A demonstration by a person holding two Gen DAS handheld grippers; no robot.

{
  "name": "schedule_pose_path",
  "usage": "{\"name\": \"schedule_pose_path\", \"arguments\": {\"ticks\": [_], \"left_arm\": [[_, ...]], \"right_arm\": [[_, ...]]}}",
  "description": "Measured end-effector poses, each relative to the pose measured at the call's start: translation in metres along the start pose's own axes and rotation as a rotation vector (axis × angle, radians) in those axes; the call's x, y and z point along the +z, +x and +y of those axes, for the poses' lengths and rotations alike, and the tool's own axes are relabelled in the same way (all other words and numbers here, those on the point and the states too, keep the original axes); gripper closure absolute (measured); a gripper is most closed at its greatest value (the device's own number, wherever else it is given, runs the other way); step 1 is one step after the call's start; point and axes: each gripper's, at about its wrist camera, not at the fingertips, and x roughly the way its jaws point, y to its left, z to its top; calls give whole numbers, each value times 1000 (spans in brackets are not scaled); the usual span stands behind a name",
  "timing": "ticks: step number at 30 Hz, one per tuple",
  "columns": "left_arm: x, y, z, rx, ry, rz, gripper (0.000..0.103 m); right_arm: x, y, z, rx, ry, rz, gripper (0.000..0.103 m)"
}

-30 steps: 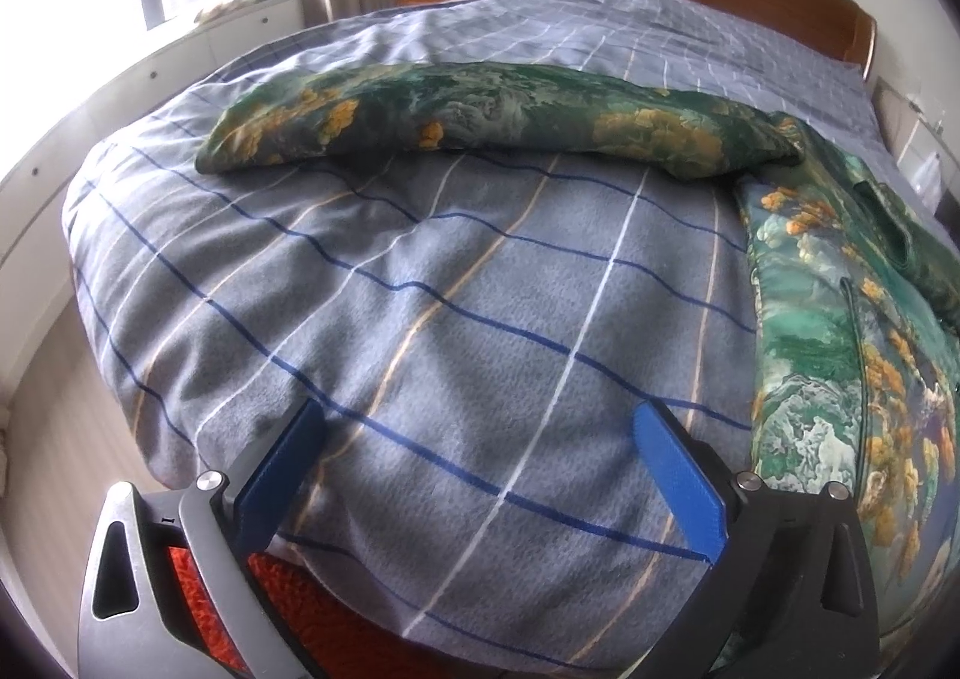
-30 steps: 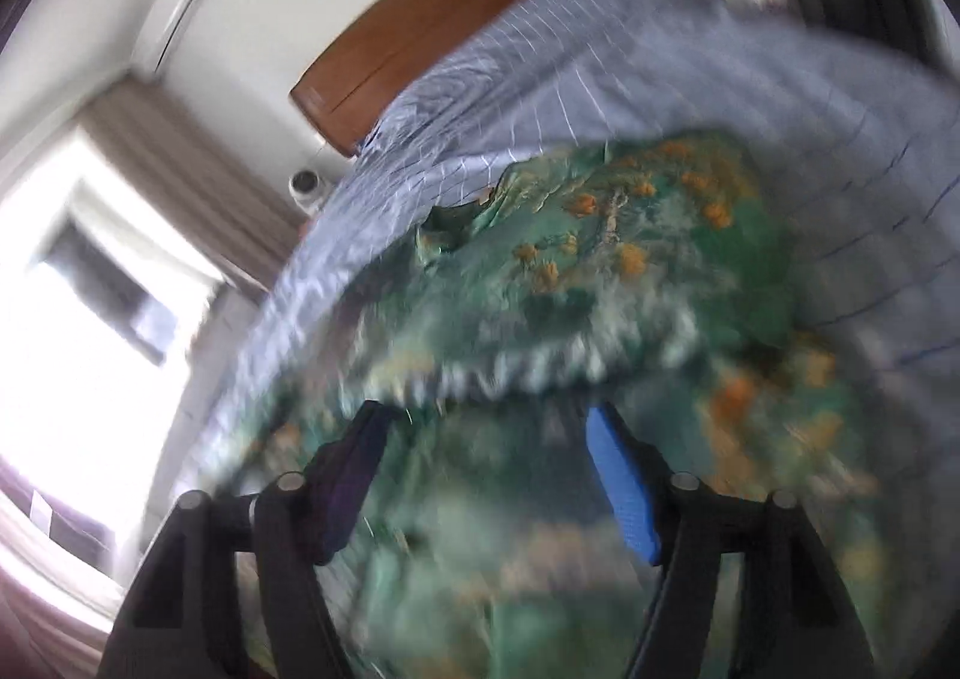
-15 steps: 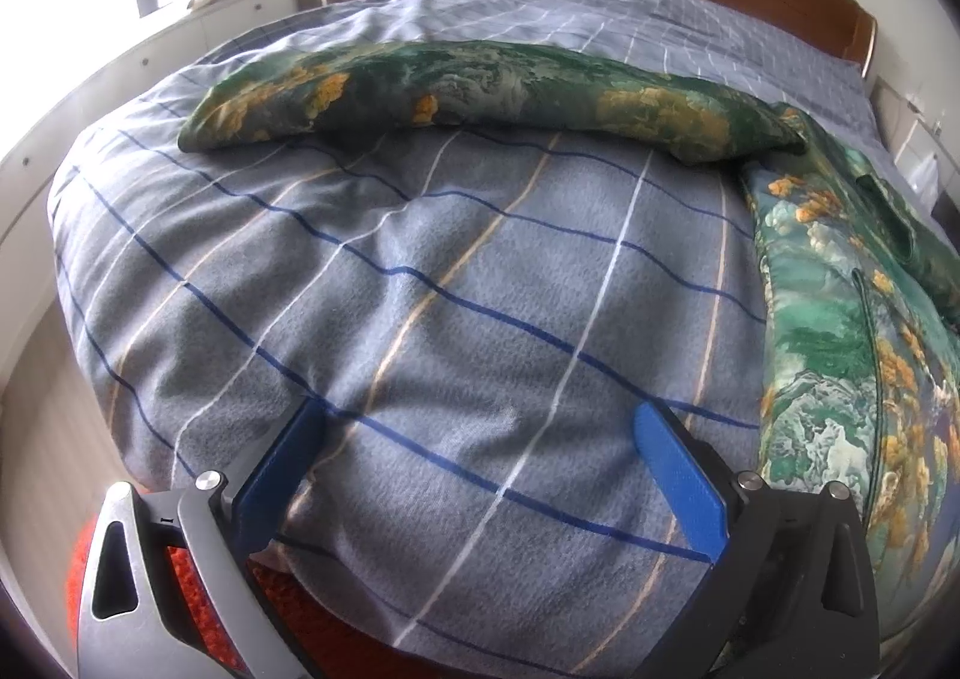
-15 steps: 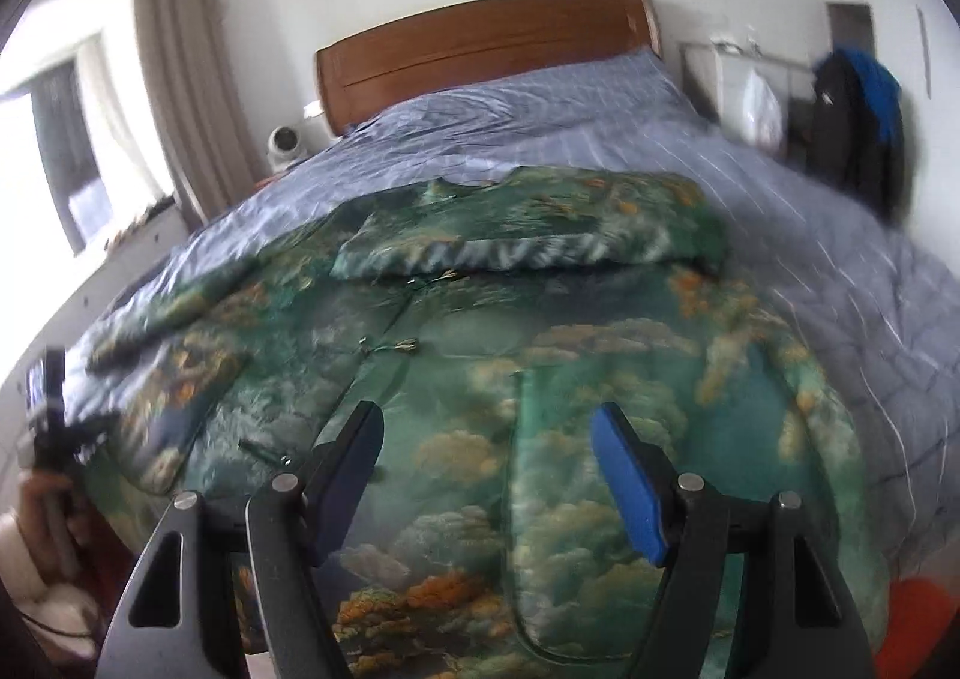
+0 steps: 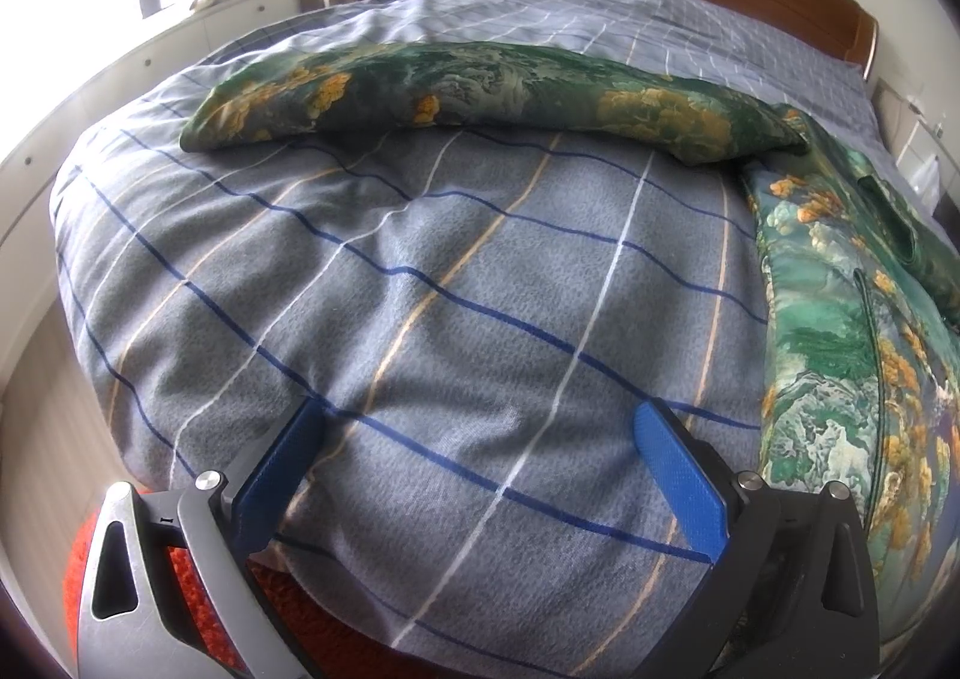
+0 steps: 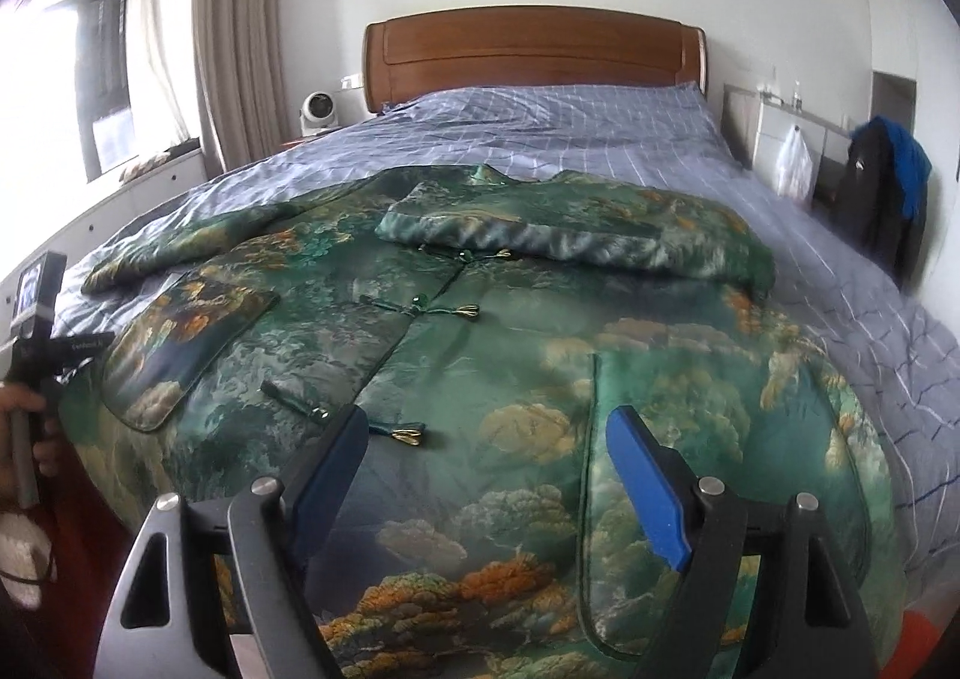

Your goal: Fold large clothes

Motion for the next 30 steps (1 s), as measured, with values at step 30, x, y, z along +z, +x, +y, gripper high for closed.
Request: {"name": "schedule_pose_path", "arguments": {"ticks": [30], "left_arm": [[0, 0, 0, 0, -1, 0, 0]], "right_arm": [[-4, -1, 11, 15, -33, 9, 22]]}}
